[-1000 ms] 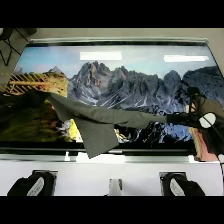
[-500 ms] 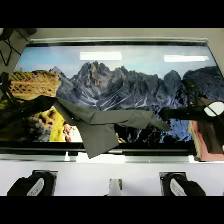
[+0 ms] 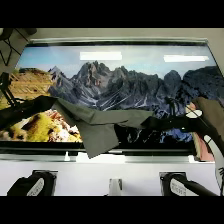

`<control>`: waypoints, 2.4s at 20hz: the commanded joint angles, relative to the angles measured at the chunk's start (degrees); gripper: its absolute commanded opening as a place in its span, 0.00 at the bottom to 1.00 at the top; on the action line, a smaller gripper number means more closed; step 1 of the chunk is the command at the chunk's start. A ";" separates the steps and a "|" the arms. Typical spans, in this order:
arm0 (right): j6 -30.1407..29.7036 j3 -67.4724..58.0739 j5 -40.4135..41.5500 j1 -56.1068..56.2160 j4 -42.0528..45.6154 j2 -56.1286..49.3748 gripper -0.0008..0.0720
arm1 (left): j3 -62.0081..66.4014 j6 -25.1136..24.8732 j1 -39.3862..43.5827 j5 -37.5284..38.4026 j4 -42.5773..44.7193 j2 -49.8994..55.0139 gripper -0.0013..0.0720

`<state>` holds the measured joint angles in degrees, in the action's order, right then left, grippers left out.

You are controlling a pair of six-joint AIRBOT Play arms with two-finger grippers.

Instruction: Fold the shirts.

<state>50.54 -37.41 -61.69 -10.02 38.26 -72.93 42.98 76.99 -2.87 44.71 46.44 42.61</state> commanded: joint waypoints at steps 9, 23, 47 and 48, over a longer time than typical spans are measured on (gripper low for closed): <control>-3.50 0.50 2.62 0.00 -10.75 -3.74 0.42 | -0.02 0.17 0.02 0.09 0.02 -0.02 0.07; -9.14 -53.29 12.63 -0.07 4.04 25.81 0.04 | 49.59 0.22 -11.65 -1.25 0.31 -4.37 0.07; 9.16 -29.22 -8.90 0.00 32.35 -1.73 0.04 | 23.63 4.48 -9.33 19.43 14.03 20.11 0.07; 8.48 -29.42 -5.01 0.00 29.92 -4.50 0.04 | 21.79 4.50 -8.55 15.87 14.01 22.25 0.07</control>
<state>59.77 -71.90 -77.76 -10.00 73.69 -68.86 75.53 81.76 -13.85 70.46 60.53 59.68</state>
